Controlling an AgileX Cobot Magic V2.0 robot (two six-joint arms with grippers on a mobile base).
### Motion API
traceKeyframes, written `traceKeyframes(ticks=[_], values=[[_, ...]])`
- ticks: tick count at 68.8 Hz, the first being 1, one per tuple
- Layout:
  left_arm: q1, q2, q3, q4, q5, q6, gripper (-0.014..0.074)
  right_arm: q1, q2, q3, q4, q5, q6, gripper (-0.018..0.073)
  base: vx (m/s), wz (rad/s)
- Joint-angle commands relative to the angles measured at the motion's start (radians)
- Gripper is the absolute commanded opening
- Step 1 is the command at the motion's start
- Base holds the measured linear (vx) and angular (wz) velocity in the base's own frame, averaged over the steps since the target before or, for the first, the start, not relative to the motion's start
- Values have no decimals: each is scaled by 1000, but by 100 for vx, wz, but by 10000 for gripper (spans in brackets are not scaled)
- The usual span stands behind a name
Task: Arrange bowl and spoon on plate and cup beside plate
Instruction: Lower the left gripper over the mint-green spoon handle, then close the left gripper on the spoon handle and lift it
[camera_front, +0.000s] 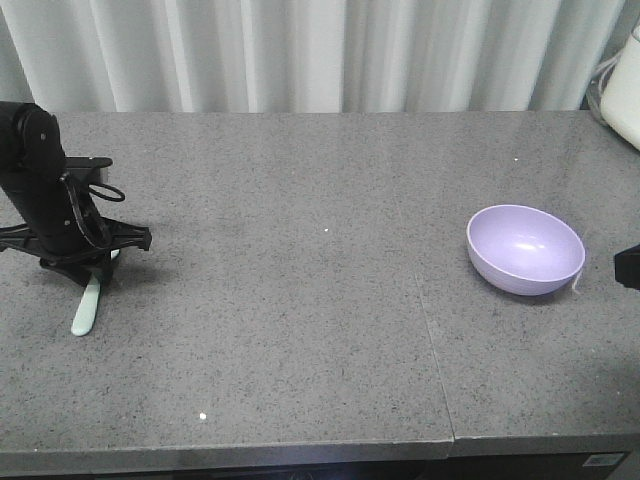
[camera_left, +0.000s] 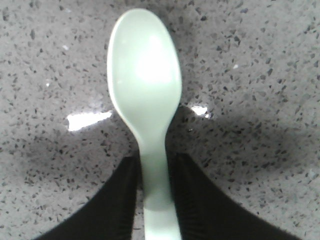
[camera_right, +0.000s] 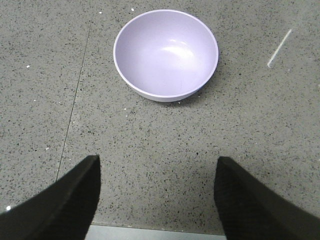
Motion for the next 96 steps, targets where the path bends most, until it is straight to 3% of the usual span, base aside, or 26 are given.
traceKeyframes(ticks=[1, 6, 25, 43, 66, 96], values=[[-8, -47, -31, -7, -18, -3, 40, -6, -6, -32, -2, -56, -6, 483, 0, 0], [-8, -47, -31, -7, -18, -2, -9, -6, -6, -32, -2, -56, -6, 483, 0, 0], [-8, -83, -31, -8, -3, 4, -8, -6, -6, -32, -2, -56, -6, 483, 0, 0], [-8, -280, -31, -8, 12, 4, -8, -6, -6, -32, -2, -57, -6, 483, 0, 0], [-8, -604, -31, -8, 135, 5, -6, -6, -6, -32, -2, -58, -6, 483, 0, 0], [-8, -737, -31, -7, 141, 5, -6, -6, -6, -32, -5, -68, 25, 483, 0, 0]])
